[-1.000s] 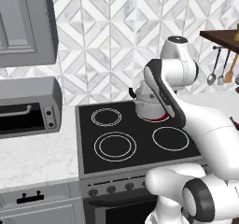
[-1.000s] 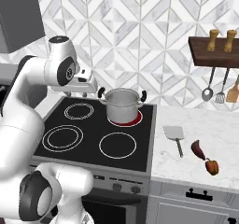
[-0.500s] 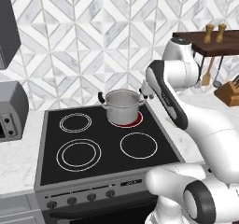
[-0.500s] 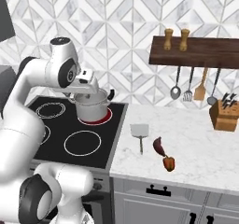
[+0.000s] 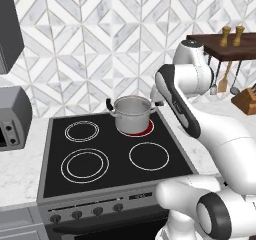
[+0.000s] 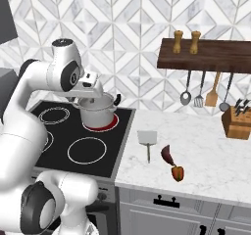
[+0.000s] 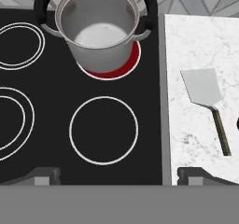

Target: Put the bell pepper and potato in the pot. Retrieve the spatula and lightly stir the vegetables in the pot.

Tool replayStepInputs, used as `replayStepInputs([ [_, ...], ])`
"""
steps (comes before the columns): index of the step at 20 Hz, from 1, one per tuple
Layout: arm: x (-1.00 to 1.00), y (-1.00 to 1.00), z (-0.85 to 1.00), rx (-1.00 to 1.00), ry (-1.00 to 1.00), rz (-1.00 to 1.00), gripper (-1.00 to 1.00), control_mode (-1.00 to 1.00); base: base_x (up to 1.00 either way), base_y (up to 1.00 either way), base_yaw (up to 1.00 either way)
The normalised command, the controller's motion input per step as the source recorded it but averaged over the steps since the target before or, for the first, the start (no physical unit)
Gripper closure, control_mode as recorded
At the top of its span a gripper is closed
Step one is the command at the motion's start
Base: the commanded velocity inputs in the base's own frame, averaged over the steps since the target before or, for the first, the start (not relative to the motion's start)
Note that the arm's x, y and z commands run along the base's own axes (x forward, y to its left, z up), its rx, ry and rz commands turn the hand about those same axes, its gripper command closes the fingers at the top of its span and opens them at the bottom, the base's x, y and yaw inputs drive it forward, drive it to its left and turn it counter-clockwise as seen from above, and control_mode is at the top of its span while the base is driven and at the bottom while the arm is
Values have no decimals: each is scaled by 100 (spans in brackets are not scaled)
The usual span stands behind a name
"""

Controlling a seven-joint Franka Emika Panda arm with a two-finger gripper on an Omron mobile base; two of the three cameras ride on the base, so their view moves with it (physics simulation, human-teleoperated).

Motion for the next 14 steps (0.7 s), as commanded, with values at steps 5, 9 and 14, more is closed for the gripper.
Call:
replayStepInputs([
  [5, 0, -92, -11, -14, 2, -15, -100, -100, 0, 0, 0],
  [9, 11, -100, -43, -20, 5, -20, -100, -100, 0, 0, 0],
  [14, 10, -100, -71, -5, 1, -12, -100, -100, 0, 0, 0],
])
